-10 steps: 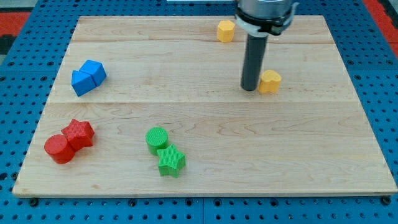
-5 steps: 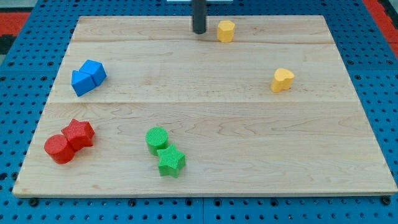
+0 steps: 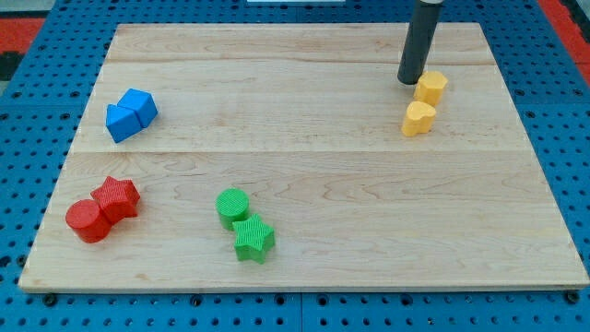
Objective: Move the yellow hexagon closer to the yellow heart
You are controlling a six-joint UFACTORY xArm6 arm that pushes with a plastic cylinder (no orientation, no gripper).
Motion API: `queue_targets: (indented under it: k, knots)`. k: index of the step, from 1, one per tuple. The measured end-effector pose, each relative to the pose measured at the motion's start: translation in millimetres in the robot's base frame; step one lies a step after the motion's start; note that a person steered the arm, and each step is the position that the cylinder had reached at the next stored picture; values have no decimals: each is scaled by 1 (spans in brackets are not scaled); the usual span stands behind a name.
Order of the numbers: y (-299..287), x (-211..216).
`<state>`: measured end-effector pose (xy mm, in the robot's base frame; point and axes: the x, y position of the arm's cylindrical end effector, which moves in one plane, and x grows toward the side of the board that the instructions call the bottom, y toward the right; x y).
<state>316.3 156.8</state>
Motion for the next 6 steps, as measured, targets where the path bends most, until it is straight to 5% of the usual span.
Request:
queue_targets:
  k: [6]
  knots:
    - [61, 7]
